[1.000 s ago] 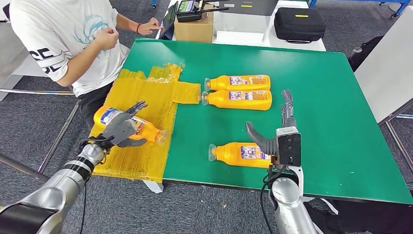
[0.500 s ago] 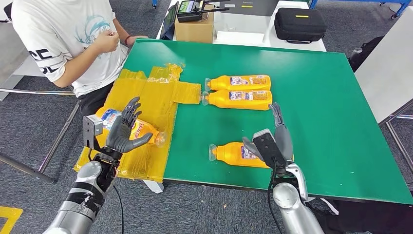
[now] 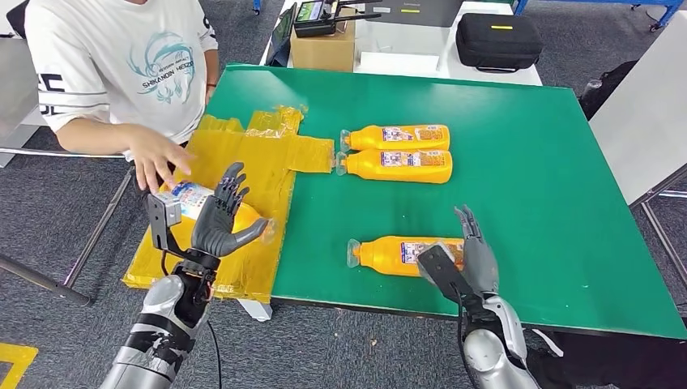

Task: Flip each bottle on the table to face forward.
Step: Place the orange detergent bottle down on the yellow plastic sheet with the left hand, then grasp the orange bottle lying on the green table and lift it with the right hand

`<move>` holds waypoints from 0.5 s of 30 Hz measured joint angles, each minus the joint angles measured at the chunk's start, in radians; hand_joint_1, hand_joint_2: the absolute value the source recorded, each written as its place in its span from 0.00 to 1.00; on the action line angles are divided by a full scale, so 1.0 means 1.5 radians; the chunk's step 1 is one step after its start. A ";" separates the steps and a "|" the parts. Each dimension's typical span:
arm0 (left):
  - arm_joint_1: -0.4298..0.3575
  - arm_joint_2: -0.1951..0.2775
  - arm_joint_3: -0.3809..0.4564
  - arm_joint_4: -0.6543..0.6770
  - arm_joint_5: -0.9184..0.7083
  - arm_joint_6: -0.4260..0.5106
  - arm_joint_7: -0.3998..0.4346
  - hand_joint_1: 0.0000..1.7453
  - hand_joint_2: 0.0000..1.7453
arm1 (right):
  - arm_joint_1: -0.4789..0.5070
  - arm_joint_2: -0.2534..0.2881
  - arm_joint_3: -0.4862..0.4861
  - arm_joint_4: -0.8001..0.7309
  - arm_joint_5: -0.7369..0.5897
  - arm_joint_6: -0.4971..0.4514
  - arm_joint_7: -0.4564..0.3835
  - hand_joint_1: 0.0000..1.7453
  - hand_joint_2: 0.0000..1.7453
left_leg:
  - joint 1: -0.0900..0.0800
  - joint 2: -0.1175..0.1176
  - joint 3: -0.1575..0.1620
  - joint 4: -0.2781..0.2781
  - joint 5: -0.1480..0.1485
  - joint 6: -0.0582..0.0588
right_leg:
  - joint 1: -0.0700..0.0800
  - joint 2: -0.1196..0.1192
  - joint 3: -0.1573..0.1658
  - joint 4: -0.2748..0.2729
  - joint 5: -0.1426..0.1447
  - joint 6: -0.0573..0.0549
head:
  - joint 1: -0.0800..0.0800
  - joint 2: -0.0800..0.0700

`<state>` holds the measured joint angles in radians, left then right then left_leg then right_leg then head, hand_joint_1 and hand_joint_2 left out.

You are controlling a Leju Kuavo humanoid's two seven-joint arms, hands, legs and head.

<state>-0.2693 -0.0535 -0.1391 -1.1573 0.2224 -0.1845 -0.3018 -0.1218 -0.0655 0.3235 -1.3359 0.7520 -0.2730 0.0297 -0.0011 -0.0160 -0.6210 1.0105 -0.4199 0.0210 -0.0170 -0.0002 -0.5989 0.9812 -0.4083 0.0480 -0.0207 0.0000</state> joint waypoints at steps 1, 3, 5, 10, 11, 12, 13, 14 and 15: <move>0.000 -0.001 -0.006 -0.001 0.001 0.002 0.000 0.00 1.00 | 0.003 -0.002 -0.002 0.001 0.009 0.003 0.003 0.00 1.00 | 0.000 0.000 0.000 0.000 0.000 0.000 | 0.000 0.000 0.000 0.000 0.000 0.000 | 0.000 0.000; 0.000 -0.002 -0.015 -0.002 0.005 0.004 0.000 0.00 1.00 | 0.008 -0.007 -0.007 0.002 0.023 0.009 0.010 0.00 1.00 | 0.000 0.000 0.000 0.000 0.000 0.000 | 0.000 0.000 0.000 0.000 0.000 0.000 | 0.000 0.000; 0.000 -0.002 -0.018 -0.002 0.009 0.005 -0.001 0.00 1.00 | 0.012 -0.013 -0.012 0.003 0.036 0.018 0.016 0.00 1.00 | 0.000 0.000 0.000 0.000 0.000 0.000 | 0.000 0.000 0.000 0.000 0.000 0.000 | 0.000 0.000; 0.000 -0.002 -0.020 -0.007 0.015 0.005 -0.001 0.00 1.00 | 0.014 -0.028 -0.020 0.008 0.049 0.031 0.021 0.00 1.00 | 0.000 0.000 0.000 0.000 0.000 0.000 | 0.000 0.000 0.000 0.000 0.000 0.000 | 0.000 0.000; 0.000 -0.002 -0.020 -0.007 0.015 0.005 -0.001 0.00 1.00 | 0.015 -0.030 -0.021 0.008 0.049 0.031 0.021 0.00 1.00 | 0.000 0.000 0.000 0.000 0.000 0.000 | 0.000 0.000 0.000 0.000 0.000 0.000 | 0.000 0.000; 0.000 -0.002 -0.021 -0.007 0.015 0.005 -0.001 0.00 1.00 | 0.015 -0.031 -0.022 0.008 0.049 0.031 0.022 0.00 1.00 | 0.000 0.000 0.000 0.000 0.000 0.000 | 0.000 0.000 0.000 0.000 0.000 0.000 | 0.000 0.000; 0.000 -0.002 -0.021 -0.007 0.015 0.005 -0.001 0.00 1.00 | 0.015 -0.033 -0.023 0.009 0.049 0.031 0.022 0.00 1.00 | 0.000 0.000 0.000 0.000 0.000 0.000 | 0.000 0.000 0.000 0.000 0.000 0.000 | 0.000 0.000; 0.000 -0.002 -0.022 -0.008 0.015 0.005 -0.001 0.00 1.00 | 0.015 -0.034 -0.023 0.009 0.049 0.031 0.022 0.00 1.00 | 0.000 0.000 0.000 0.000 0.000 0.000 | 0.000 0.000 0.000 0.000 0.000 0.000 | 0.000 0.000; 0.000 -0.002 -0.022 -0.008 0.015 0.005 -0.001 0.00 1.00 | 0.015 -0.035 -0.024 0.009 0.049 0.031 0.022 0.00 1.00 | 0.000 0.000 0.000 0.000 0.000 0.000 | 0.000 0.000 0.000 0.000 0.000 0.000 | 0.000 0.000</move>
<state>-0.2695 -0.0568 -0.1728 -1.1687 0.2449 -0.1766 -0.3033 -0.0993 -0.1180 0.2875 -1.3222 0.8255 -0.2257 0.0628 -0.0012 -0.0156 -0.6210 1.0105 -0.4201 0.0211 -0.0170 -0.0001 -0.5990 0.9813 -0.4083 0.0480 -0.0210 0.0000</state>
